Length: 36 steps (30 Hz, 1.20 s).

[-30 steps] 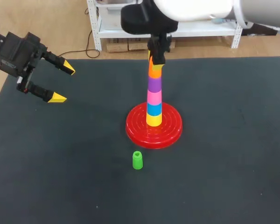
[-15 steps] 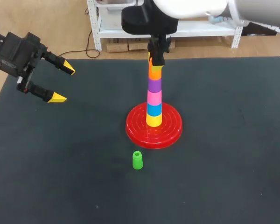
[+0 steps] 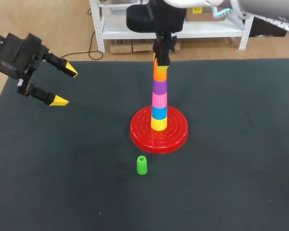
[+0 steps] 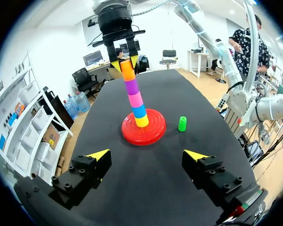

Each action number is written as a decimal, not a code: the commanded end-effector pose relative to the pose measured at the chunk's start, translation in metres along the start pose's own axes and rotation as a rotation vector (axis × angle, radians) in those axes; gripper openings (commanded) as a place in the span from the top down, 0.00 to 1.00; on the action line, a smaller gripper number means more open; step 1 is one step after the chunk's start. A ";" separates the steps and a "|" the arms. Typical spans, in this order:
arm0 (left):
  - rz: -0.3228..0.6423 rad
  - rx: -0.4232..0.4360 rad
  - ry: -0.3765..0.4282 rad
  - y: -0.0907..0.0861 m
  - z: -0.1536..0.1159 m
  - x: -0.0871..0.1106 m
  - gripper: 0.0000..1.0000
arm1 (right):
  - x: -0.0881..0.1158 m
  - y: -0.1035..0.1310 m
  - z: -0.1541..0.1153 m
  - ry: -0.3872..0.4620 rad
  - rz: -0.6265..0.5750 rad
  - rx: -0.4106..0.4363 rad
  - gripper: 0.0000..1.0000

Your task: Pick up and stack the cylinders on the red base in this order: pink,purple,orange,green

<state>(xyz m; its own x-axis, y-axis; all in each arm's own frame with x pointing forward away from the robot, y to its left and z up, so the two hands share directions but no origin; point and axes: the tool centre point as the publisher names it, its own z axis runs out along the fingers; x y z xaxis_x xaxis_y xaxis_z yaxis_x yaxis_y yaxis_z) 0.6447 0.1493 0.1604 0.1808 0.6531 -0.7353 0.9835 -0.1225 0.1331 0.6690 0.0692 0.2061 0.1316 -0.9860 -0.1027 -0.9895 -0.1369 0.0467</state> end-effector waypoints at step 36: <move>0.001 -0.002 0.000 0.000 0.001 0.001 0.00 | -0.001 0.009 -0.001 -0.021 0.004 0.034 0.00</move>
<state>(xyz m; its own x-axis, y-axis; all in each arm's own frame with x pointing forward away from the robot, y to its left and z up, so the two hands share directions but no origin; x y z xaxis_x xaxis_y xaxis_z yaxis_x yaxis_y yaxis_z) 0.6447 0.1493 0.1604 0.1808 0.6531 -0.7354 0.9835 -0.1225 0.1331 0.6663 0.0735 0.2068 0.1286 -0.9850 -0.1152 -0.9907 -0.1327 0.0291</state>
